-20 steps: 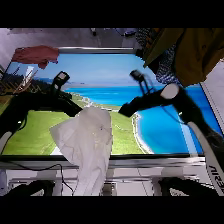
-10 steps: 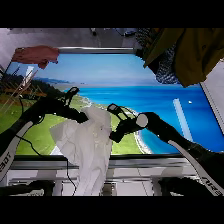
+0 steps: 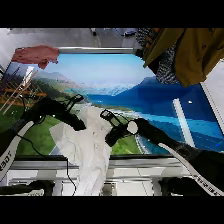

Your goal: Fold the clothes and pants, and hang the long-sleeved shirts on hangers.

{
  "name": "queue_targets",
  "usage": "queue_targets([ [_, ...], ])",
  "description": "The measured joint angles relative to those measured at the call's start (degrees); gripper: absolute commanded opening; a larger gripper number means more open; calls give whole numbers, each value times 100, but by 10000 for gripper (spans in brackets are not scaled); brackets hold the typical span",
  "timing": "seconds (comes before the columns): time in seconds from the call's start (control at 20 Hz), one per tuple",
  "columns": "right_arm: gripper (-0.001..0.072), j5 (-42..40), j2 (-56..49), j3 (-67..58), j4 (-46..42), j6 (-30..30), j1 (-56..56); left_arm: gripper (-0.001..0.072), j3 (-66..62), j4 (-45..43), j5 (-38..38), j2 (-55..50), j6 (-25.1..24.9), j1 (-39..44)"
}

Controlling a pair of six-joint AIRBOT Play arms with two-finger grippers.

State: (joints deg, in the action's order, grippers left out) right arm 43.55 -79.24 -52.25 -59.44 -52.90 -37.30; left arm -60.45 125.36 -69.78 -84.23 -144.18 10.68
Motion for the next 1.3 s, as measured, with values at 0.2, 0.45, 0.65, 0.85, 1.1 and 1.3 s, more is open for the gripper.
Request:
queue_targets([
  [0.2, 35, -70, -79, -7, 221, -151, -15, 511, 0, -98, 105, 4, -404, 66],
  [0.45, 34, -2, 55, -11, 369, -304, -17, 521, 2, 31, 745, -39, -568, 210],
  [0.65, 35, 136, 457, -52, 426, -348, -17, 187, 2, 315, 986, -103, -605, 245],
  [0.85, 32, 588, 846, -317, 671, -286, -116, 25, 2, 498, 1478, -177, -540, 251],
  [1.1, 33, 820, 946, -439, 905, -234, -782, 28, -173, 894, 2361, -295, -387, 251],
  [1.3, 33, 664, 949, -459, 953, -378, -1117, 156, -782, 994, 2225, -328, -164, 127],
])
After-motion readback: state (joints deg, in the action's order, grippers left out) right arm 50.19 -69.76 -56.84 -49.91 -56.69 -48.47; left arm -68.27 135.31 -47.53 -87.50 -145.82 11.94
